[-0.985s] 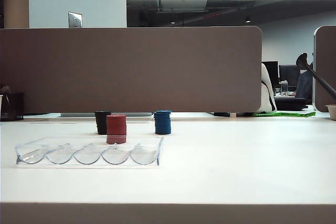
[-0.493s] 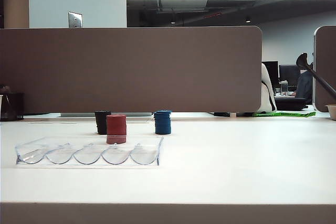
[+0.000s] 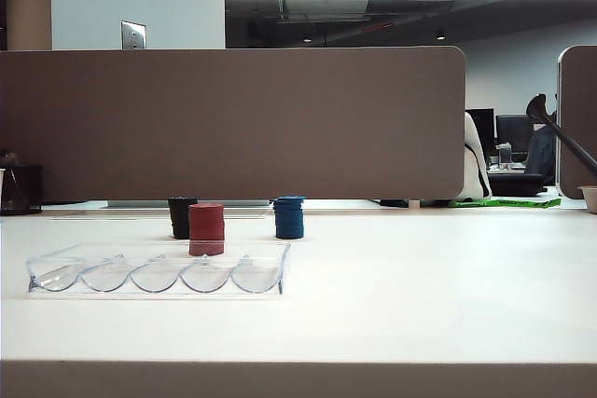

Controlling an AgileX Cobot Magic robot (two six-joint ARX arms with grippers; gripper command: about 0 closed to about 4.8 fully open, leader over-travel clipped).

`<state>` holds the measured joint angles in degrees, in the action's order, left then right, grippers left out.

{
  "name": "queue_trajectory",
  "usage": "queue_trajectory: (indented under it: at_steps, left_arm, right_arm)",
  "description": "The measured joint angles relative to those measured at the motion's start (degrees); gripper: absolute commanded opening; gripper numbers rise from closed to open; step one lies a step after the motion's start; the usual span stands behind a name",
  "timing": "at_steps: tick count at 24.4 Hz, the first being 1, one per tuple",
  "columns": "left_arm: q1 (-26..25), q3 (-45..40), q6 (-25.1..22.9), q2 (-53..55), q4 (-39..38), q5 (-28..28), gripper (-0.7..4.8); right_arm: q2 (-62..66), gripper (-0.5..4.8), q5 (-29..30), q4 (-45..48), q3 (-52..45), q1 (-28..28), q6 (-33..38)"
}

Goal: Pick up the chip in the box and place it on the pile of chips with the same color.

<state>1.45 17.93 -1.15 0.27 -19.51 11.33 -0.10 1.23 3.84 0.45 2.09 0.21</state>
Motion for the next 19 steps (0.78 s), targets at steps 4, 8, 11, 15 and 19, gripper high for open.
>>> queue_trajectory:
  at_steps: [4, 8, 11, 15, 19]
  left_arm:
    - [0.0, -3.1, 1.6, -0.1, 5.5, 0.0, -0.06]
    - [0.0, -6.8, 3.2, 0.0, 11.2, 0.0, -0.06]
    - [0.0, -9.9, 3.4, 0.0, 16.3, 0.0, -0.06]
    - [0.0, -12.4, 3.3, 0.0, 20.9, 0.0, -0.06]
    - [0.0, -14.8, 0.6, 0.0, 23.6, -0.3, -0.06]
  right_arm:
    - [0.0, -0.06, 0.0, 0.0, 0.0, 0.0, 0.0]
    - [0.0, -0.06, 0.0, 0.0, 0.0, 0.0, 0.0]
    - [0.0, -0.06, 0.0, 0.0, 0.0, 0.0, 0.0]
    - [0.0, -0.06, 0.0, 0.0, 0.0, 0.0, 0.9]
    - [0.0, -0.06, 0.0, -0.5, 0.0, 0.0, 1.2]
